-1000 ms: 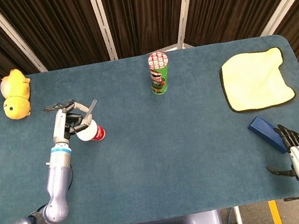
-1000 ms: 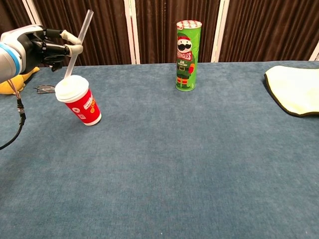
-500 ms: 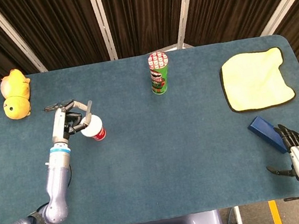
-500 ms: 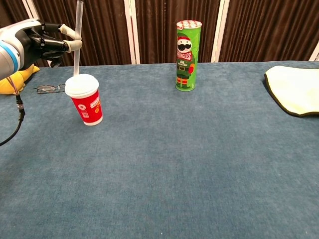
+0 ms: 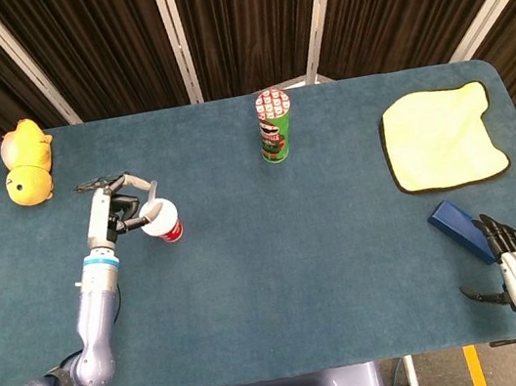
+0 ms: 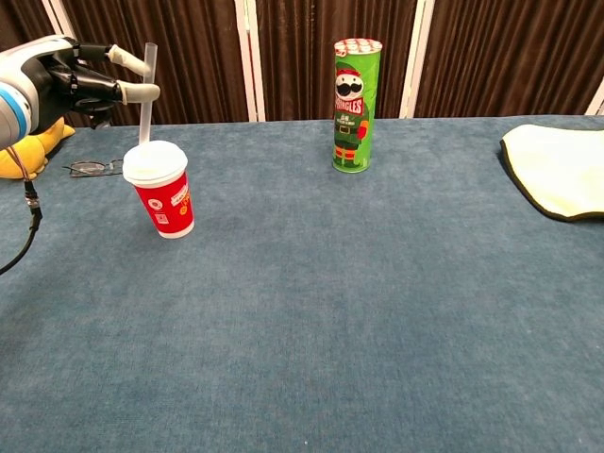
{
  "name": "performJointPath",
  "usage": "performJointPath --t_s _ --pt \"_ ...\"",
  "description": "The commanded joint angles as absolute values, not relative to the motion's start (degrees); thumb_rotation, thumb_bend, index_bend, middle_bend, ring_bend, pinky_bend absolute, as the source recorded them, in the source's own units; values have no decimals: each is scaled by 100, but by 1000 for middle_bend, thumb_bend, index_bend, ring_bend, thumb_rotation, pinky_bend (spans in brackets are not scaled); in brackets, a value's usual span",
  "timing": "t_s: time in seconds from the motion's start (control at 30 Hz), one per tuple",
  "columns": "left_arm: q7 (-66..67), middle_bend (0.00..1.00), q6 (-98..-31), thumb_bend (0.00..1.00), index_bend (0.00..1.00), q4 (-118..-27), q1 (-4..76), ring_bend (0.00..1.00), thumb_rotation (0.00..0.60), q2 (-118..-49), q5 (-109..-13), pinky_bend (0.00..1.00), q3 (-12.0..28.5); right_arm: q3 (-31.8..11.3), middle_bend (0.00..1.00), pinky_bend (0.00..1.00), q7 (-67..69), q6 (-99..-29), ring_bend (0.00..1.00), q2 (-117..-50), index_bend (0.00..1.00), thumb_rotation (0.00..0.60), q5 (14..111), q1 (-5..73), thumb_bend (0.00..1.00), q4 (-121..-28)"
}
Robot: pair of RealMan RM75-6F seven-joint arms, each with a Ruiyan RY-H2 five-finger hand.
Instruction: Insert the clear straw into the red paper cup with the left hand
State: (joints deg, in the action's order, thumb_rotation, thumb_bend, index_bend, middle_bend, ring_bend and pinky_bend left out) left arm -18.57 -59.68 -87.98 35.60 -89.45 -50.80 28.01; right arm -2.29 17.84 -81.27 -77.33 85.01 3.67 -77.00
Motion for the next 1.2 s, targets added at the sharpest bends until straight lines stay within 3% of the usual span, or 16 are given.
performJointPath --t_s 0.03,0.3,0.47,0.6,0.73,0.83,1.1,1.2 --pt "-1844 1000 -5973 203 477 -8800 3555 938 600 -8937 -5069 800 2798 -229 0 0 1781 -8130 0 -7734 0 600 8503 365 70 -7702" --pt "-1865 1000 -6085 203 477 -8922 3484 935 600 -8866 -5154 800 2806 -229 0 0 1783 -8109 0 -7727 0 600 8488 366 69 -7700" --pt "-1760 965 -6400 201 471 -9186 3338 885 600 -8667 -5523 754 2736 -233 0 0 1766 -8112 0 -7735 0 600 8490 367 69 -7688" --pt "-1544 803 -6785 200 424 -9509 3196 750 600 -8425 -5934 581 2671 -237 0 0 1742 -8122 0 -7737 0 600 8487 364 69 -7688" --pt "-1380 459 -6997 200 331 -9974 2999 486 600 -8083 -6206 305 2554 -242 0 0 1696 -8149 0 -7753 0 600 8499 362 69 -7670" --pt "-1141 278 -7161 201 292 -10263 2815 329 600 -7793 -6438 187 2372 -243 0 0 1662 -8161 0 -7762 0 600 8499 357 69 -7660" --pt "-290 66 -7717 200 208 -10440 2258 97 600 -7147 -7487 17 1523 -232 0 0 1574 -8209 0 -7785 0 600 8534 345 69 -7652" --pt "154 3 -7940 201 162 -10324 2034 8 600 -6973 -7926 0 1131 -226 0 0 1532 -8202 0 -7789 0 600 8535 346 70 -7645"
